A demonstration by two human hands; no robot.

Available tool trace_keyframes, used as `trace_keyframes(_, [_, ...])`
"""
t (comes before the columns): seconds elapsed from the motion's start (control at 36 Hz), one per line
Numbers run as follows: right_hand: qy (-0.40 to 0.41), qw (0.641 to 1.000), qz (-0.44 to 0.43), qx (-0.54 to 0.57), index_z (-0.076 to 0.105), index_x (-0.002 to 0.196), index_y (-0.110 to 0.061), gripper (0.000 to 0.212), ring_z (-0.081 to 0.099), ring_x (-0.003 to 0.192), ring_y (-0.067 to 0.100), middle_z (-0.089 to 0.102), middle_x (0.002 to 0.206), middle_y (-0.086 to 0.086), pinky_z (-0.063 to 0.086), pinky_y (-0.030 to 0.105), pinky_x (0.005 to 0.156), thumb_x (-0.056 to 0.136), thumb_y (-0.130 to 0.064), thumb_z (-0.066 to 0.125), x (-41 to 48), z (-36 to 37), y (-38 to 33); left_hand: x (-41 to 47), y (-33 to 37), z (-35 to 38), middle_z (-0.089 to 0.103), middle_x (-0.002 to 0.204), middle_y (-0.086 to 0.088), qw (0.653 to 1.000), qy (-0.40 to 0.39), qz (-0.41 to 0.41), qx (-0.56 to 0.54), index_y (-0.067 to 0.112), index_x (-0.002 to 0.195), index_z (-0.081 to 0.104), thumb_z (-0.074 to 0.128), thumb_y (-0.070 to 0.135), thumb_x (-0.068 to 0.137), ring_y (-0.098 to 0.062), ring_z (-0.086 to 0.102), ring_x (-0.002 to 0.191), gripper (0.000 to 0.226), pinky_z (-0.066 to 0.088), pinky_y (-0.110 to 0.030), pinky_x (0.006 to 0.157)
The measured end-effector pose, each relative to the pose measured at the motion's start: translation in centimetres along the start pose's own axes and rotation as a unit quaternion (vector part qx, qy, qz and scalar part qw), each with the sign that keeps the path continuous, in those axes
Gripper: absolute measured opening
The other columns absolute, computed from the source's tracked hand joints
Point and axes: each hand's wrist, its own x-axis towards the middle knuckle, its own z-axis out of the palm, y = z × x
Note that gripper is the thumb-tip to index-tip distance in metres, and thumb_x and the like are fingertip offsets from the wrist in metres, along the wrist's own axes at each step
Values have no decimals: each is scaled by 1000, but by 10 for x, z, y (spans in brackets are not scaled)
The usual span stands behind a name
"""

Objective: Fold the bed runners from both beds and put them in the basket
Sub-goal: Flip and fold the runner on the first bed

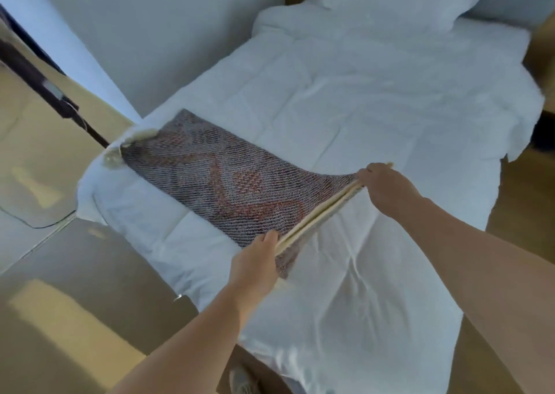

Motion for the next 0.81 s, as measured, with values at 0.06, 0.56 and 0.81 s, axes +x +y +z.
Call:
trace_keyframes(0.06, [7, 1000, 2, -16, 55, 114, -6, 33, 51, 101, 27, 52, 107, 11, 49, 38, 76, 88, 4, 37, 5, -22, -21, -3, -19, -25, 51, 94, 3, 1000, -2, 8, -1, 23, 104, 38, 46, 7, 88, -24, 55, 71, 23, 43, -36, 58])
trace_keyframes(0.56, [75, 996, -9, -55, 55, 105, -5, 25, 51, 101, 31, 52, 105, 13, 40, 34, 69, 86, 6, 42, 79, -122, -165, 8, -165, -160, 49, 74, 3, 998, 43, -9, -52, 17, 90, 52, 39, 9, 93, -17, 50, 66, 16, 42, -33, 57])
trace_keyframes(0.81, [103, 993, -26, -54, 54, 106, -5, 26, 51, 103, 29, 52, 107, 12, 40, 36, 71, 86, 6, 42, 120, -141, -220, 4, -209, -198, 54, 78, -1, 994, 52, -48, -85, 20, 102, 46, 39, 12, 96, -18, 54, 66, 12, 41, -33, 55])
